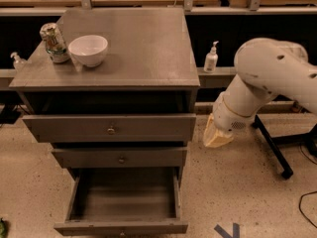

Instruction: Close bottom drawer

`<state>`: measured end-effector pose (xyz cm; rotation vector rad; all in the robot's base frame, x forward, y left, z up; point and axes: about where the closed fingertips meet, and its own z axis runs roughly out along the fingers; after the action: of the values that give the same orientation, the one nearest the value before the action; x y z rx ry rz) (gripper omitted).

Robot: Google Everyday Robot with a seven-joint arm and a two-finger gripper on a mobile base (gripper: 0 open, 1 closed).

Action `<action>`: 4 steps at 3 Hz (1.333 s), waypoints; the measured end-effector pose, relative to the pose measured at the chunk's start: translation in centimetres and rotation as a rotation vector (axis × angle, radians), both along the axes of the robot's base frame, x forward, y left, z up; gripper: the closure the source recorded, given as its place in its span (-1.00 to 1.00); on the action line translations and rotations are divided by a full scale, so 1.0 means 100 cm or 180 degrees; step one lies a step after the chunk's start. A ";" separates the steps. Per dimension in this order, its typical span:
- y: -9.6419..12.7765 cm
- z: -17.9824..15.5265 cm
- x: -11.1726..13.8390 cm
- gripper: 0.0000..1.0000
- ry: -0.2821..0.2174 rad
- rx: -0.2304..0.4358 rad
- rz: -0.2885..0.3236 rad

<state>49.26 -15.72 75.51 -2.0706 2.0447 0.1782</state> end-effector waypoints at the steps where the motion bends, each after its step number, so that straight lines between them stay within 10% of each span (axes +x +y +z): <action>1: 0.040 -0.072 -0.003 1.00 0.0171 0.0093 0.0253; 4: 0.075 -0.144 -0.017 1.00 0.0475 0.0190 0.0471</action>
Offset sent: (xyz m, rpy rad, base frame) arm -0.0263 0.0914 -0.1800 0.1124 0.1664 0.1444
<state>47.57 -8.25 61.07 -2.2325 1.9394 0.4257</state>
